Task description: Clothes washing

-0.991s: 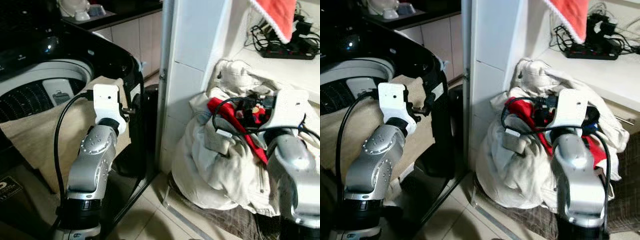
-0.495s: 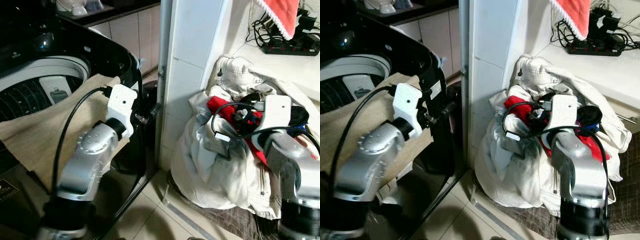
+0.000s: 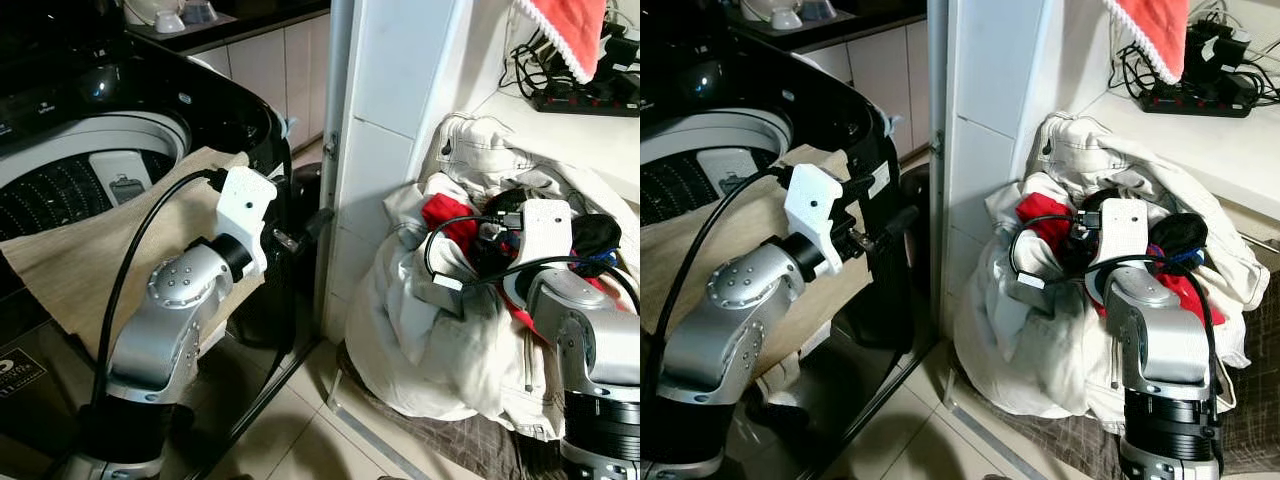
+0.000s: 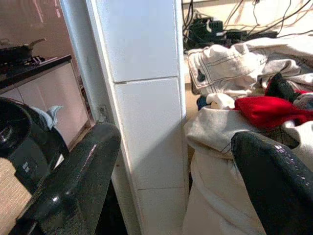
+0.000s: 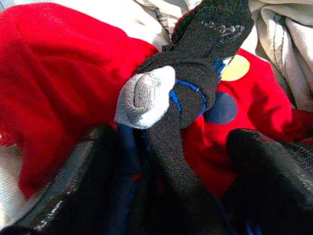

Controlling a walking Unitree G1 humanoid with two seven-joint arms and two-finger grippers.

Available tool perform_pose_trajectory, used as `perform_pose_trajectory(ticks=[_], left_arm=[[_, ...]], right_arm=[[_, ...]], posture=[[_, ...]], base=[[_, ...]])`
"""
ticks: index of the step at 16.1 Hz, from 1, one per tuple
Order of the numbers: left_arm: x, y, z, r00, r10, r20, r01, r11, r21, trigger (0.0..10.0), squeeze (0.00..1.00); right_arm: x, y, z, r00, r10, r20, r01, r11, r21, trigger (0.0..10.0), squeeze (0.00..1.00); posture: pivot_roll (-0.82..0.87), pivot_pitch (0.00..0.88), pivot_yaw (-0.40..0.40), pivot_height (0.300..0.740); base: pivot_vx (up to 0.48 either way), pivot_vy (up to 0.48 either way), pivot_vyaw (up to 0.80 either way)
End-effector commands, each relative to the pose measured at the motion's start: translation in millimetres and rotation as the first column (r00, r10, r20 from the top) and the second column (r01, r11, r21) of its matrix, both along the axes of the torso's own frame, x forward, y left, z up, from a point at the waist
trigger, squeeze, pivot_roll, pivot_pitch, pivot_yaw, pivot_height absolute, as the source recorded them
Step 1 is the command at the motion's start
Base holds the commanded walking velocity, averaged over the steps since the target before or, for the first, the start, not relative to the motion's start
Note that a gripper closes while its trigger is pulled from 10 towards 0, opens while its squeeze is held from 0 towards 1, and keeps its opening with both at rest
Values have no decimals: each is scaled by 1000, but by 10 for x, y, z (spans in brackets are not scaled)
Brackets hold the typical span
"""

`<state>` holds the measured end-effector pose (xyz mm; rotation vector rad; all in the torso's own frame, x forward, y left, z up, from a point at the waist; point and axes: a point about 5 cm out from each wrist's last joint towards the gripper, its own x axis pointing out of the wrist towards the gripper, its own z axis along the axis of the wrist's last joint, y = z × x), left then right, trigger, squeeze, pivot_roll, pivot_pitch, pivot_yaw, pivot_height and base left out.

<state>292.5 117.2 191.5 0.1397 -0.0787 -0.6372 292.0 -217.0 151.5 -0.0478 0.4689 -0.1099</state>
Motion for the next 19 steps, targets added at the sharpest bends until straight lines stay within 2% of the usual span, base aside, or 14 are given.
perform_pose_trajectory(ticks=[1, 13, 17, 19], left_arm=[[-27, -36, 24, 1000, -23, 19, 23, 1000, -12, 10000, 0], [-29, -108, 9, 999, -32, 14, 32, 999, -28, 10000, 0], [12, -107, 20, 1000, 16, 8, -15, 998, -54, 10000, 0], [16, -126, 34, 1000, 14, 12, -13, 998, -63, 10000, 0]], right_arm=[[16, -45, 35, 1000, -18, 16, 18, 1000, -2, 0, 0], [-9, -50, 57, 998, -34, 61, 35, 999, 1, 0, 0], [14, -113, 206, 978, -78, 192, 82, 997, -14, 0, 0], [3, -119, 218, 979, -74, 192, 78, 997, -12, 0, 0]], posture=[[-177, 0, -16, 740], [-182, 0, -5, 740], [-186, 0, 0, 740], [-188, 0, 2, 740]], base=[[0, 0, 0], [0, 0, 0], [0, 0, 0], [0, 0, 0]])
